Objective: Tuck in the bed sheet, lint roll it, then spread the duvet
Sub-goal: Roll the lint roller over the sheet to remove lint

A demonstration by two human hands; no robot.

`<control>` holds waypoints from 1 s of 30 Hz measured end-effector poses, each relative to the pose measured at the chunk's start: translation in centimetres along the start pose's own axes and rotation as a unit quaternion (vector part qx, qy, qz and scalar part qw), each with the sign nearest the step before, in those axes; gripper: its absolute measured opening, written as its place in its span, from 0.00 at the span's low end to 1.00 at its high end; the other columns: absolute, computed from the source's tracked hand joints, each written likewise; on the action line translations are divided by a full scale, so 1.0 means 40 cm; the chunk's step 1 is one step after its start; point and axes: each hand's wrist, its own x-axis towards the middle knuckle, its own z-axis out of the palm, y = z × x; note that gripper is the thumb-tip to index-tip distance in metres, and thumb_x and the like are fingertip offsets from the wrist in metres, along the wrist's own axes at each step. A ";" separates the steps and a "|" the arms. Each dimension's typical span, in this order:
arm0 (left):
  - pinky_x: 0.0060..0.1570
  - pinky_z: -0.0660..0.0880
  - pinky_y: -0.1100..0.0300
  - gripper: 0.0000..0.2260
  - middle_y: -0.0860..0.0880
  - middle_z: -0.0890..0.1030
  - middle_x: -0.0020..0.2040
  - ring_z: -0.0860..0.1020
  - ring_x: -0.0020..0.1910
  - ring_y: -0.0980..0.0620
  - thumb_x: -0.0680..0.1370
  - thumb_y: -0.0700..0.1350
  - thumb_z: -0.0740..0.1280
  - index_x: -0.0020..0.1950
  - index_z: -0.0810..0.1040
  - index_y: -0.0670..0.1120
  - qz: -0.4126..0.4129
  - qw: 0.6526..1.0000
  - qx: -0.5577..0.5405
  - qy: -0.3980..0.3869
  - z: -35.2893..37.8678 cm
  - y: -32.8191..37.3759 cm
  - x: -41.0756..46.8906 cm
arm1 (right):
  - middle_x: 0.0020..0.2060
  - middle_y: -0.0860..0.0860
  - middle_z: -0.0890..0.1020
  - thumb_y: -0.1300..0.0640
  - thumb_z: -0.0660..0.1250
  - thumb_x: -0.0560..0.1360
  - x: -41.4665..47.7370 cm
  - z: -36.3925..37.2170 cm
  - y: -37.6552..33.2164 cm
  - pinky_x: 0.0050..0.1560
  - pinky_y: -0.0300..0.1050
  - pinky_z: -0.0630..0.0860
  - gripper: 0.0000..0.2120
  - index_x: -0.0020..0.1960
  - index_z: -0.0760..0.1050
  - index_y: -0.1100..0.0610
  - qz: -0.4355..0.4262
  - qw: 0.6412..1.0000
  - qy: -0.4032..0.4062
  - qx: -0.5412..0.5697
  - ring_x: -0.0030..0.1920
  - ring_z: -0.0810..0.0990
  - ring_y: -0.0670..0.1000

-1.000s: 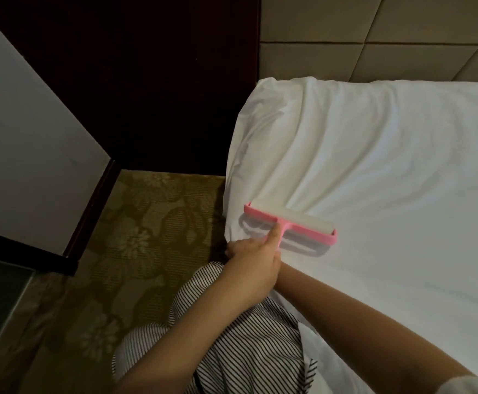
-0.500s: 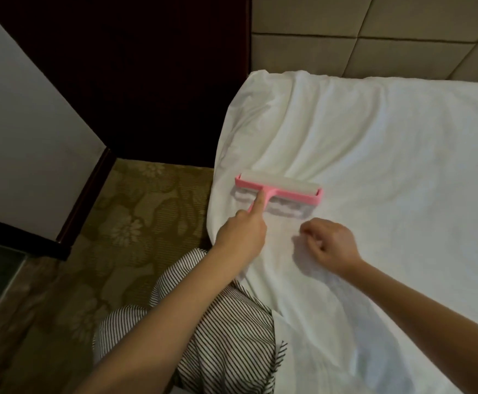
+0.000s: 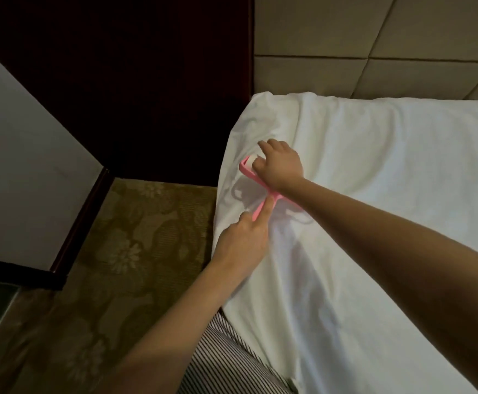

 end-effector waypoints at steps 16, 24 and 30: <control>0.25 0.69 0.63 0.24 0.51 0.73 0.35 0.71 0.25 0.54 0.78 0.51 0.52 0.75 0.60 0.51 0.062 0.991 -0.119 -0.018 0.035 -0.150 0.018 | 0.41 0.57 0.79 0.62 0.58 0.75 0.261 0.132 0.065 0.42 0.46 0.66 0.09 0.43 0.77 0.59 -0.021 0.999 0.011 -0.036 0.50 0.76 0.61; 0.24 0.72 0.60 0.21 0.52 0.74 0.34 0.69 0.24 0.51 0.78 0.48 0.57 0.72 0.65 0.52 0.068 0.991 -0.078 0.082 0.059 -0.146 0.009 | 0.59 0.51 0.78 0.54 0.62 0.76 0.292 0.152 0.114 0.62 0.44 0.65 0.14 0.60 0.77 0.56 -0.096 0.989 -0.109 -0.019 0.62 0.72 0.52; 0.23 0.74 0.56 0.20 0.51 0.73 0.35 0.70 0.24 0.49 0.80 0.49 0.55 0.73 0.66 0.53 0.059 0.993 -0.087 0.061 0.064 -0.144 0.011 | 0.49 0.51 0.84 0.62 0.59 0.74 0.277 0.182 0.062 0.51 0.47 0.76 0.14 0.49 0.83 0.55 0.034 0.990 0.055 0.123 0.51 0.80 0.54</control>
